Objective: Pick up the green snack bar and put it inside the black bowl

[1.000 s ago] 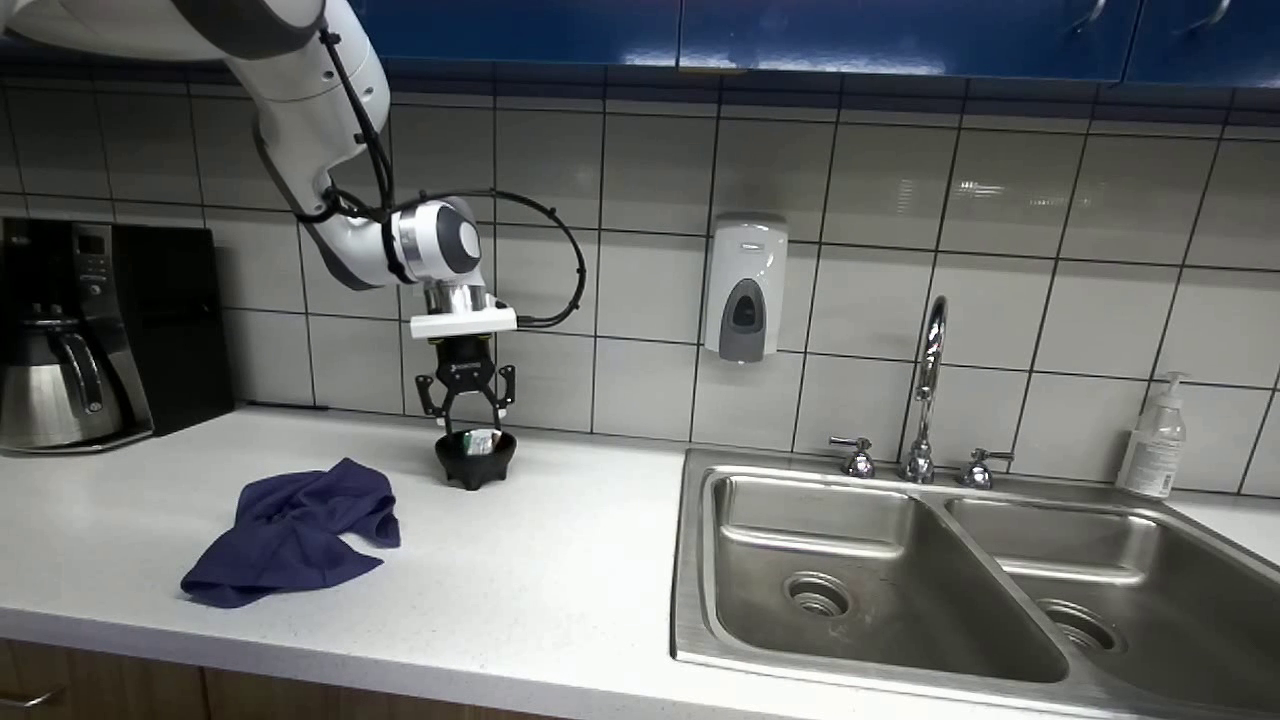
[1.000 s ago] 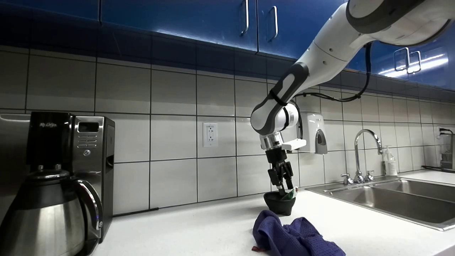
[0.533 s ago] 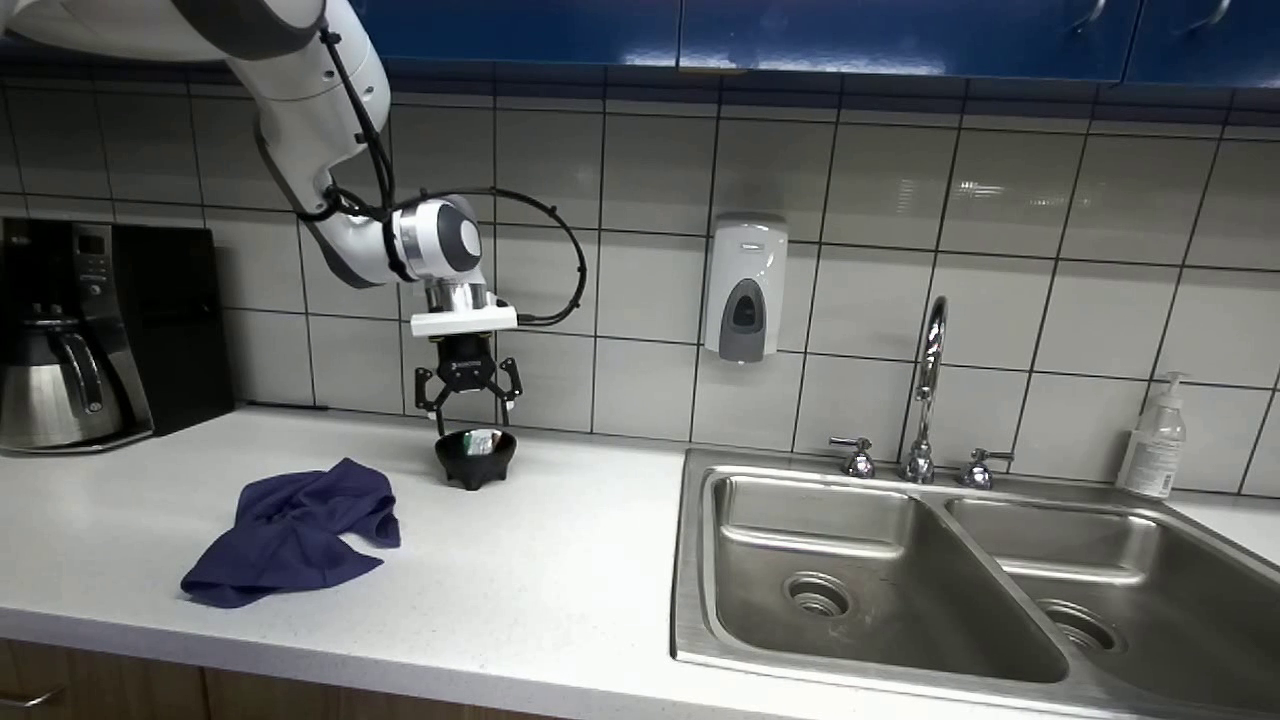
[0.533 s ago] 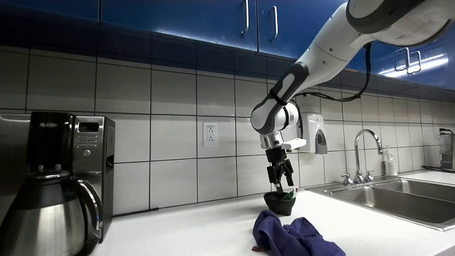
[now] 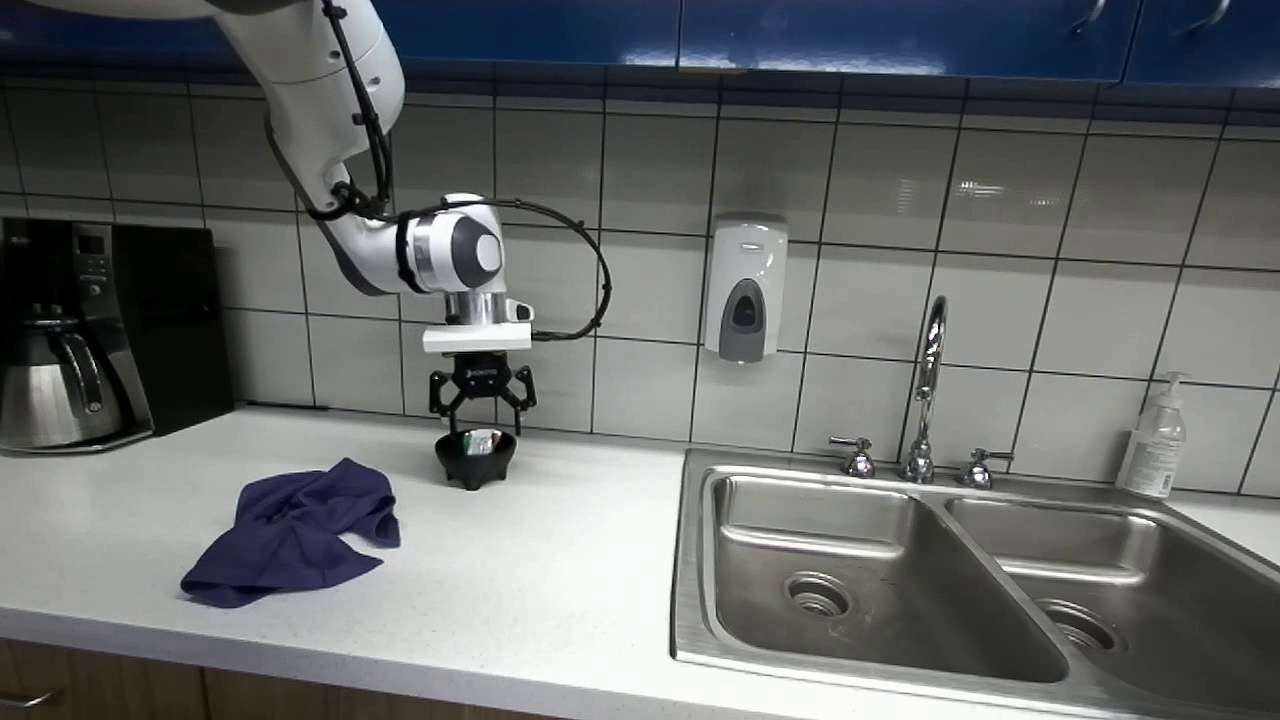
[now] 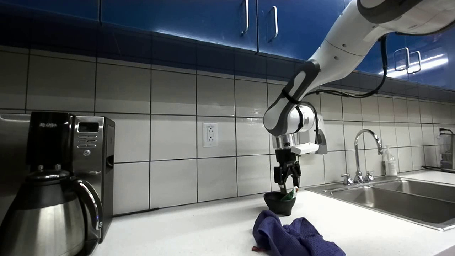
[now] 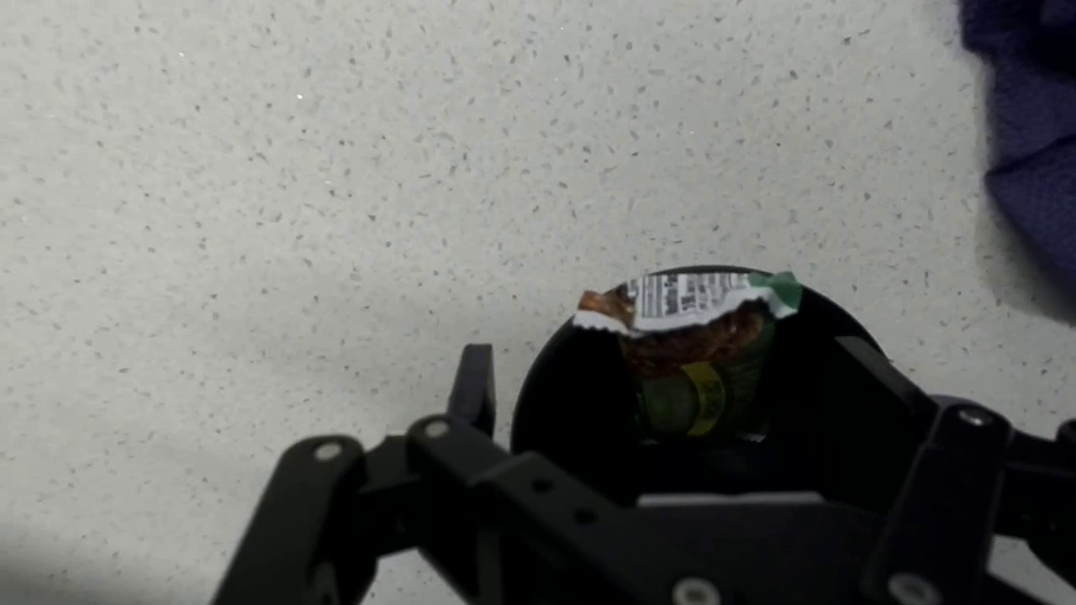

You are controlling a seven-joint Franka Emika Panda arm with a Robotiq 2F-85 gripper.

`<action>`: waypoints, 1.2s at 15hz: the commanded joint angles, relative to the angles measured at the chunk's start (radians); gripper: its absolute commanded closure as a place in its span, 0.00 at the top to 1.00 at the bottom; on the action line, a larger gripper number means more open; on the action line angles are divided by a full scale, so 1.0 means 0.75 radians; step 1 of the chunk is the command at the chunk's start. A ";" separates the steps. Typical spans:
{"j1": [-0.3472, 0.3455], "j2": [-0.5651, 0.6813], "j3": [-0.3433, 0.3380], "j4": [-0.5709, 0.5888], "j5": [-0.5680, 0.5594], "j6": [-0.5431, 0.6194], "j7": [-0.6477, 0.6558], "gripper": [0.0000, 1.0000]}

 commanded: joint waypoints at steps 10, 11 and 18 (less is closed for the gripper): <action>-0.043 -0.512 -0.011 -0.628 0.079 0.290 0.000 1.00; -0.041 -0.549 -0.016 -0.668 0.083 0.284 -0.003 1.00; -0.024 -0.842 -0.061 -0.991 0.068 0.273 0.068 1.00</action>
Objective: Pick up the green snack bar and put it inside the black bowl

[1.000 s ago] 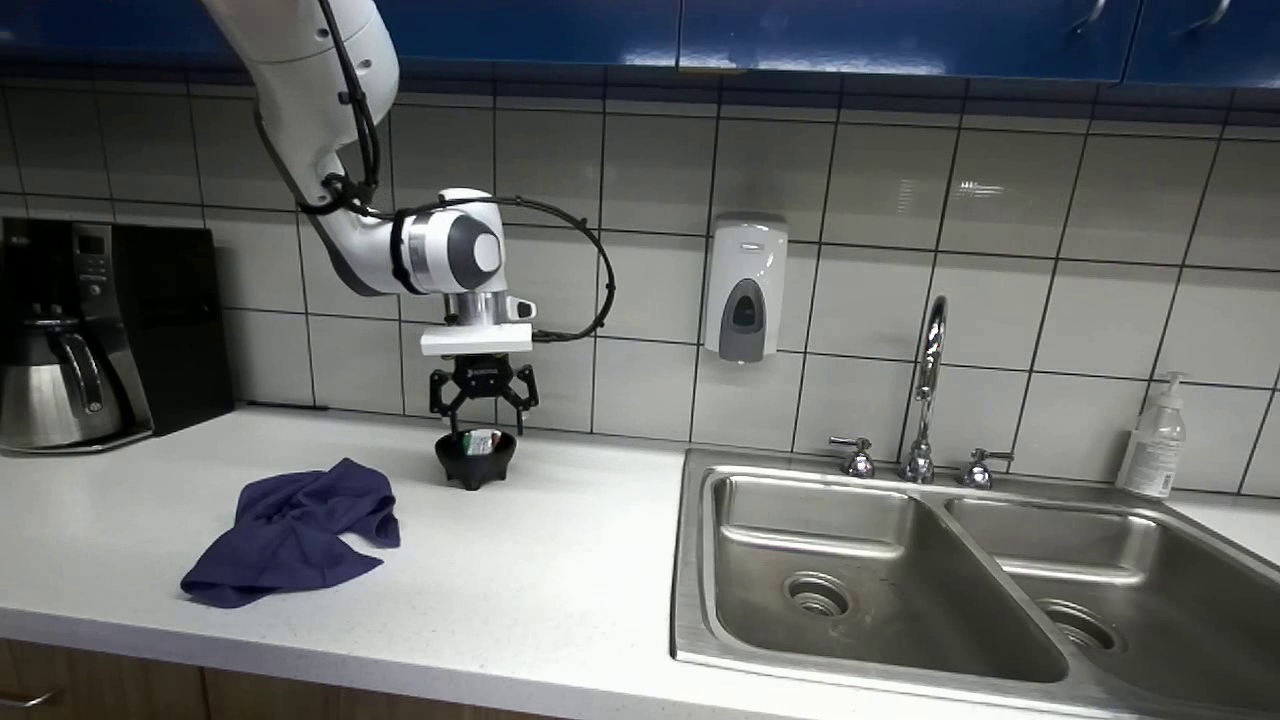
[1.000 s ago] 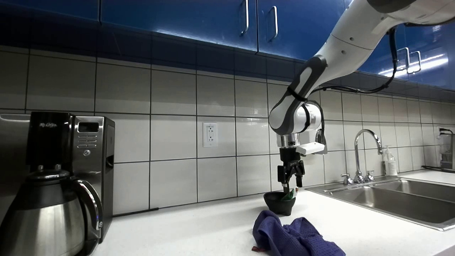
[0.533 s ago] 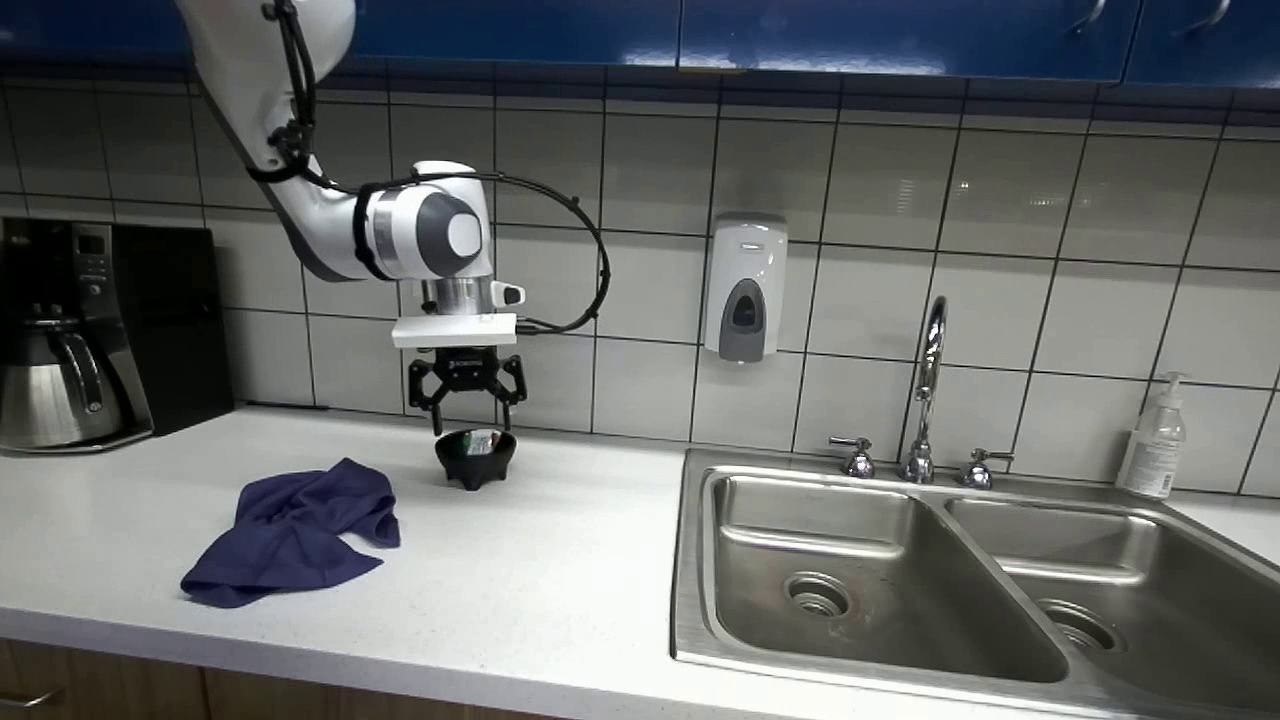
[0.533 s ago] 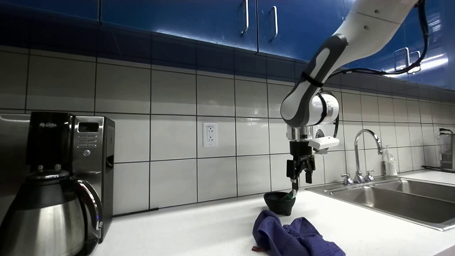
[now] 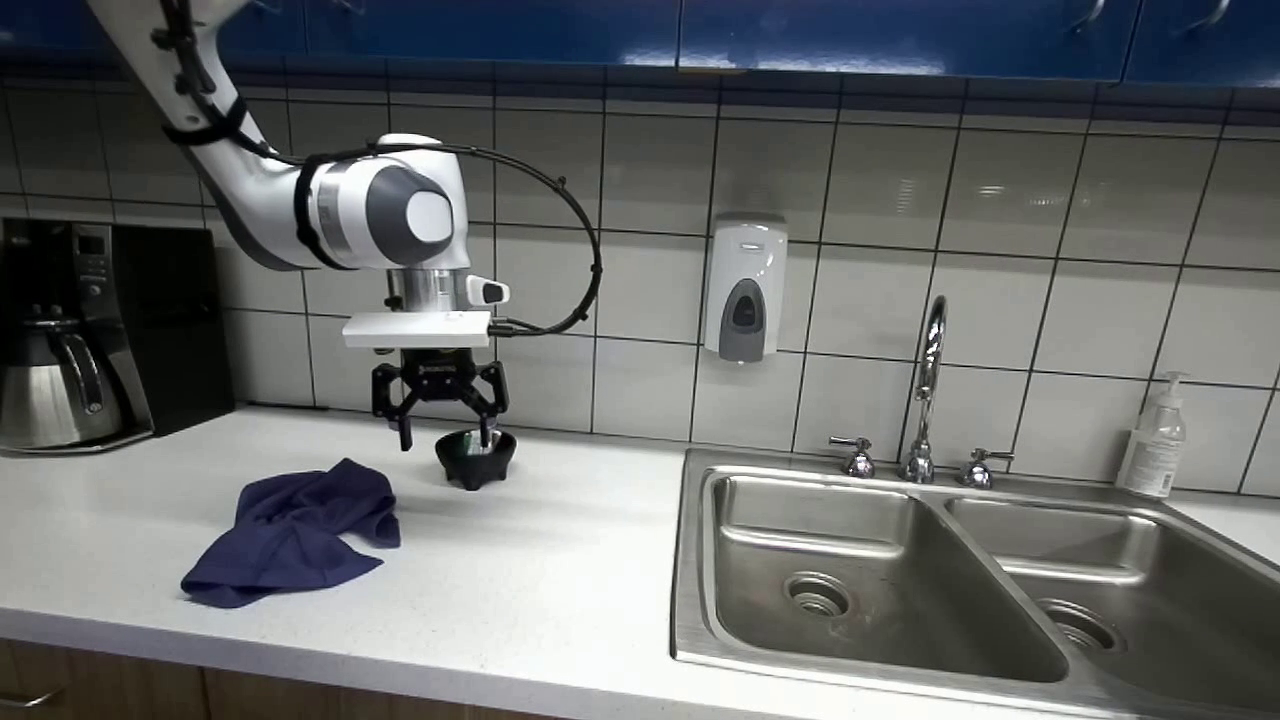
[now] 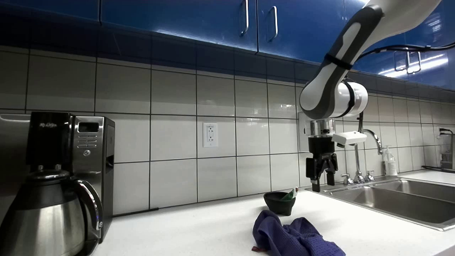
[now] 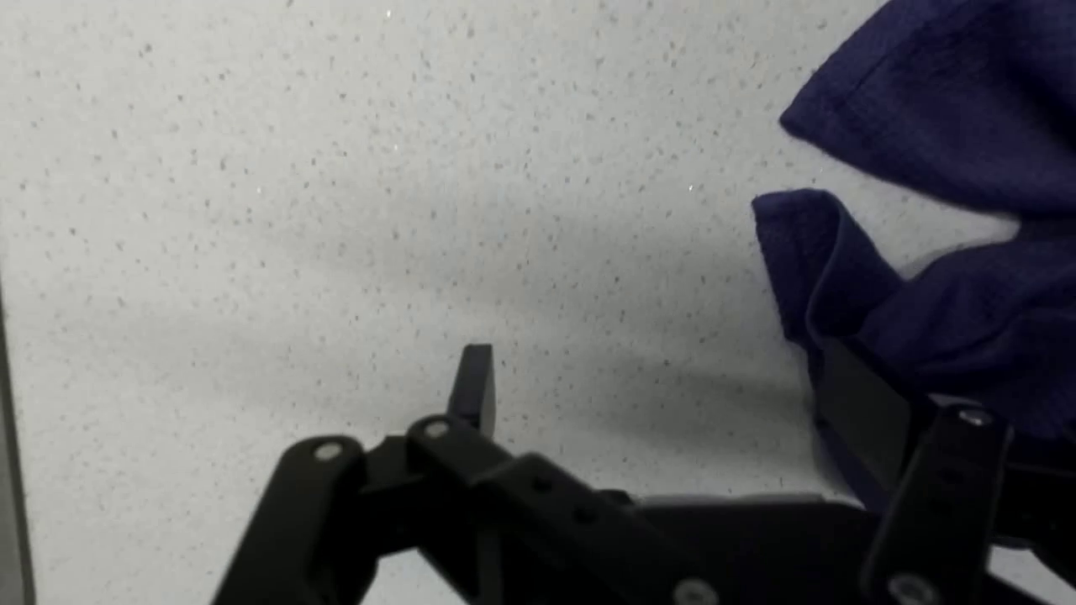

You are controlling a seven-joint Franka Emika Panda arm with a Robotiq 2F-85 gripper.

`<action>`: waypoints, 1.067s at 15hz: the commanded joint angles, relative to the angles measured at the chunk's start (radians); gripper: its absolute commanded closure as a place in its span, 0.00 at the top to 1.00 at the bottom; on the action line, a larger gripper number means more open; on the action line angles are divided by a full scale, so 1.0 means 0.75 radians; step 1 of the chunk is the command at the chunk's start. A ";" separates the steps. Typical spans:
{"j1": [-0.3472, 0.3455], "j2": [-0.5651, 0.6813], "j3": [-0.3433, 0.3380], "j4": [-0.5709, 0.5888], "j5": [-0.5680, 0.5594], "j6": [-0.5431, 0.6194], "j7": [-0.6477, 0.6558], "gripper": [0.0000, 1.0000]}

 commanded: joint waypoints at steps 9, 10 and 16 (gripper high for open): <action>0.015 -0.614 -0.023 -0.553 0.002 -0.037 0.208 1.00; 0.018 -0.567 -0.023 -0.462 0.004 -0.085 0.212 1.00; 0.020 -0.543 -0.036 -0.464 -0.012 -0.048 0.186 1.00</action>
